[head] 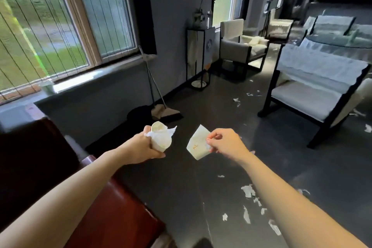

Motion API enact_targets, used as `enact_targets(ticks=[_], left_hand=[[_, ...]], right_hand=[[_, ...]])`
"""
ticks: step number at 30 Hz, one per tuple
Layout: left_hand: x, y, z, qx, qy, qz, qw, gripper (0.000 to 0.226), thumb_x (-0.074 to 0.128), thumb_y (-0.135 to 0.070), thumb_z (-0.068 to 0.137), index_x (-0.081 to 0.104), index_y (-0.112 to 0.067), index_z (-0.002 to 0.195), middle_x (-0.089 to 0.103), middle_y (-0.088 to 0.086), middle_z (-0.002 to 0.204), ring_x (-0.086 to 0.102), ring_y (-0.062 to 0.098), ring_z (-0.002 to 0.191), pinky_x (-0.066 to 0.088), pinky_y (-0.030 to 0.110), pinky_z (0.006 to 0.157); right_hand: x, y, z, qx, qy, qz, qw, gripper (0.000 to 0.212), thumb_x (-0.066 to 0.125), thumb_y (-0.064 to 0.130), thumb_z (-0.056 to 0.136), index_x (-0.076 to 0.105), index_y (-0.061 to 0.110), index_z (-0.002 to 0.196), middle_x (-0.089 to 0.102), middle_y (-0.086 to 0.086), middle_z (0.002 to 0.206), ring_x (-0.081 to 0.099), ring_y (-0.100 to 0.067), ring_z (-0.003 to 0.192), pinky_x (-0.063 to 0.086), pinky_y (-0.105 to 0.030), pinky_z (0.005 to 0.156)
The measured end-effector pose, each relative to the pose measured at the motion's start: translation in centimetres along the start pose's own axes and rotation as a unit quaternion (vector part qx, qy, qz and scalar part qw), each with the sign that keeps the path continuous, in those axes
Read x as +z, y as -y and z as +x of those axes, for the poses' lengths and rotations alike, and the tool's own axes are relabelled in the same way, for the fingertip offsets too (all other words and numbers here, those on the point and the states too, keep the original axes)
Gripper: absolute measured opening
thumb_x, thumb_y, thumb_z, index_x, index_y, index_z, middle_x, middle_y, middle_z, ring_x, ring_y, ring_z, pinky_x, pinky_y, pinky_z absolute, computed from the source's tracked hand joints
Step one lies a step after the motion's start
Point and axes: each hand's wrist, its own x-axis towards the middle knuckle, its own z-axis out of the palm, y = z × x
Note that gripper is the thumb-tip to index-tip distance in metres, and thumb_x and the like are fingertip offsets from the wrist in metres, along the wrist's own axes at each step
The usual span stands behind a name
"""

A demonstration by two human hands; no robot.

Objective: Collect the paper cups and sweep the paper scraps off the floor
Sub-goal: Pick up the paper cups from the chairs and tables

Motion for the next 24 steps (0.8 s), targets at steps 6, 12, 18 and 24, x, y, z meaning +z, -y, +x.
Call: enact_targets(ticks=[6,12,18,24], left_hand=[[0.6,-3.7,10.4,-0.071,-0.029,-0.034,0.996,0.06,0.079,-0.049,0.063,0.039,-0.032,0.104,0.039,-0.02,0.097,0.052,0.003,0.084,0.038,0.012,0.059],[-0.1,-0.2,17.1,-0.172,-0.038,-0.045,0.983,0.055,0.077,-0.051,0.062,0.045,-0.031,0.103,0.04,-0.021,0.098,0.054,0.002,0.082,0.038,0.011,0.06],[-3.2,5.5,26.8,-0.197,-0.054,-0.048,0.978,0.043,0.072,-0.043,0.063,0.041,-0.038,0.093,0.042,-0.01,0.092,0.05,0.008,0.081,0.044,0.023,0.07],[-12.0,10.9,37.7,-0.234,-0.117,0.021,0.965,0.042,0.072,-0.04,0.07,0.042,-0.025,0.095,0.045,-0.006,0.1,0.04,0.012,0.101,0.042,0.029,0.088]], right_hand=[[-7.4,-2.2,14.2,0.002,0.074,-0.026,0.997,0.017,0.064,0.011,0.087,0.065,0.022,0.074,0.066,-0.002,0.073,0.062,-0.007,0.06,0.045,-0.014,0.051],[-7.6,-3.1,27.9,0.041,0.094,0.016,0.995,0.015,0.061,0.007,0.09,0.065,0.017,0.079,0.064,-0.007,0.081,0.06,-0.011,0.062,0.045,-0.02,0.053],[-2.6,-0.7,41.8,0.026,0.153,0.025,0.988,0.011,0.06,0.006,0.089,0.065,0.013,0.081,0.066,-0.006,0.082,0.063,-0.009,0.059,0.046,-0.017,0.05],[2.9,7.4,58.0,-0.023,0.186,0.011,0.982,0.013,0.06,0.006,0.089,0.062,0.014,0.079,0.065,-0.004,0.079,0.064,-0.01,0.058,0.047,-0.02,0.052]])
